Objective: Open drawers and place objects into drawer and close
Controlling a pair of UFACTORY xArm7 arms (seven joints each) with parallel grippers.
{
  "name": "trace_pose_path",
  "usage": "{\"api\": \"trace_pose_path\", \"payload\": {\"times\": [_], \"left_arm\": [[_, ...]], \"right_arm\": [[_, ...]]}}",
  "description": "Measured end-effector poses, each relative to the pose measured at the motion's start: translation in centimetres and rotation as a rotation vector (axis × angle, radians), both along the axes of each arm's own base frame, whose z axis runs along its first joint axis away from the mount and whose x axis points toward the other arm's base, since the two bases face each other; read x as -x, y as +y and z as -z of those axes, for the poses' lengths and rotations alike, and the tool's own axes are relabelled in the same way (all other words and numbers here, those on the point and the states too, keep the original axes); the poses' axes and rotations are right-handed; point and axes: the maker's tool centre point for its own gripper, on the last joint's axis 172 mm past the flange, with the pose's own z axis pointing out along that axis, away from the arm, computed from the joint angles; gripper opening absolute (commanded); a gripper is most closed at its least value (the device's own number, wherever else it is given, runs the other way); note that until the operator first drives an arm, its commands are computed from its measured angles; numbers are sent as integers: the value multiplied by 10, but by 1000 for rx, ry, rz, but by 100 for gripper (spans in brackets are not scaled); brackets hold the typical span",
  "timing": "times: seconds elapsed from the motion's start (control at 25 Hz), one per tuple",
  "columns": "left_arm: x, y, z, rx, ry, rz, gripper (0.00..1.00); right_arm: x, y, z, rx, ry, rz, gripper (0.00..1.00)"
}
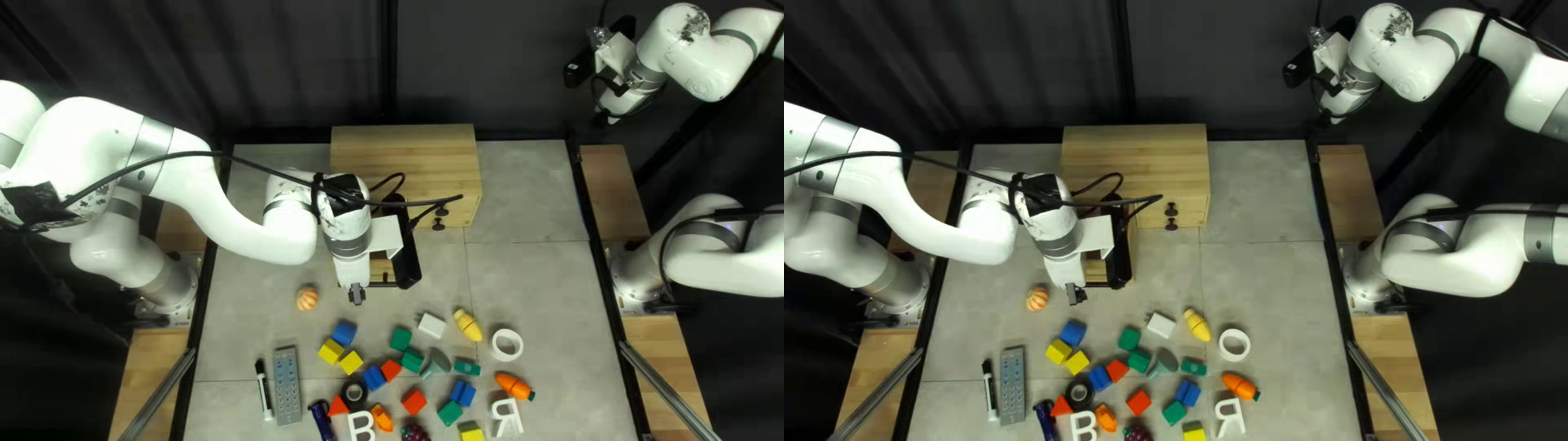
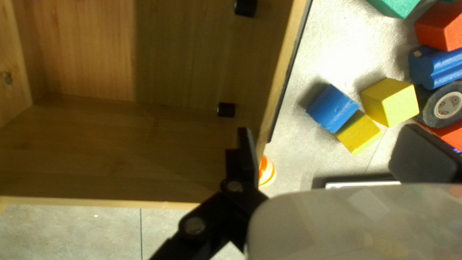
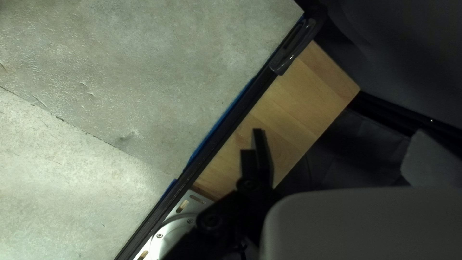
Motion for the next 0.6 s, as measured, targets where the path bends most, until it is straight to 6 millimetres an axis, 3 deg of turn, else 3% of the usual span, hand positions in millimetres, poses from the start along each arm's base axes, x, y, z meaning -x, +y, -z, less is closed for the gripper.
{"api": "trace_pose_path", "payload": {"times": [0.6], "left_arm": [[-6, -5, -4, 2, -8, 4, 100]], "right_arm": [[0, 0, 0, 0, 0, 0, 100]]}}
